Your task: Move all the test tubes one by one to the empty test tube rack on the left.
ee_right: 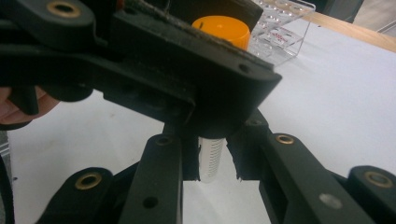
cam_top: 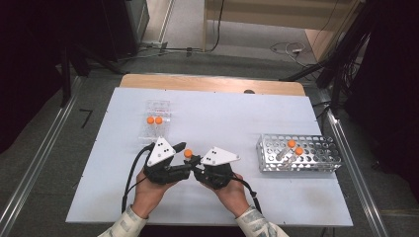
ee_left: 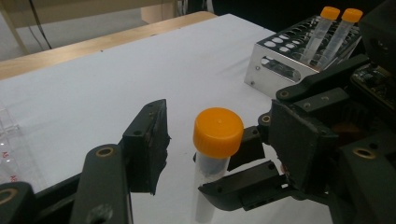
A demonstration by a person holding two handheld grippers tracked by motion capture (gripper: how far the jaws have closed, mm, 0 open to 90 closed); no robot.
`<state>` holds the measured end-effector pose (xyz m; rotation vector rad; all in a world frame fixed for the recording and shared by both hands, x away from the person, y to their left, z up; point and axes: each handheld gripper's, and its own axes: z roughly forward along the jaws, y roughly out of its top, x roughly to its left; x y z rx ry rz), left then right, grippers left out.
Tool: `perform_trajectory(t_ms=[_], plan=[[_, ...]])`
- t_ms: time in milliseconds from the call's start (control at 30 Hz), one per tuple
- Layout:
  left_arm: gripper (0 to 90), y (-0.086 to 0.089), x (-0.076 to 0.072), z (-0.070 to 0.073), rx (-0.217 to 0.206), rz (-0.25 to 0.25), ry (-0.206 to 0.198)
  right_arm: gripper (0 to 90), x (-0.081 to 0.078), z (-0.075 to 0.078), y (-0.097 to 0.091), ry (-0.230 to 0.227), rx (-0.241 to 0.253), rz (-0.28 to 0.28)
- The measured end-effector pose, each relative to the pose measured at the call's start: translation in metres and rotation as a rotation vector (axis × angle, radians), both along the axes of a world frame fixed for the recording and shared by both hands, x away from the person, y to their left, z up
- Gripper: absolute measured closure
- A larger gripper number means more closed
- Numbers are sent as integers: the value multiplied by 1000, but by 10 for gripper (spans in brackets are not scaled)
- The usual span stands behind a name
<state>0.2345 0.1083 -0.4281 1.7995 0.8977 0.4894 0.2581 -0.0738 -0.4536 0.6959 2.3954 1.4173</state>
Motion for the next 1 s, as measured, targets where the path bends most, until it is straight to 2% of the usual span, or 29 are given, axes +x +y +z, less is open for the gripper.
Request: perform_trajectory(t_ms=[167, 300, 400, 633, 833, 900, 1000], plan=[[390, 0, -1, 0, -7, 2, -12, 726, 1, 0, 1, 1, -2, 2], [468, -1, -4, 1, 1, 3, -32, 726, 2, 1, 1, 4, 0, -2], [549, -1, -4, 1, -3, -5, -30, 727, 2, 1, 0, -1, 2, -1], [678, 0, -4, 1, -4, 28, -38, 727, 1, 2, -1, 1, 4, 0], [698, 0, -5, 2, -2, 35, -47, 725, 1, 3, -1, 1, 8, 3], [701, 1, -5, 3, -9, 36, -52, 710, 2, 4, -2, 11, 13, 7], [702, 4, -5, 5, -14, 48, -62, 561, 4, 5, -6, 33, 18, 20]])
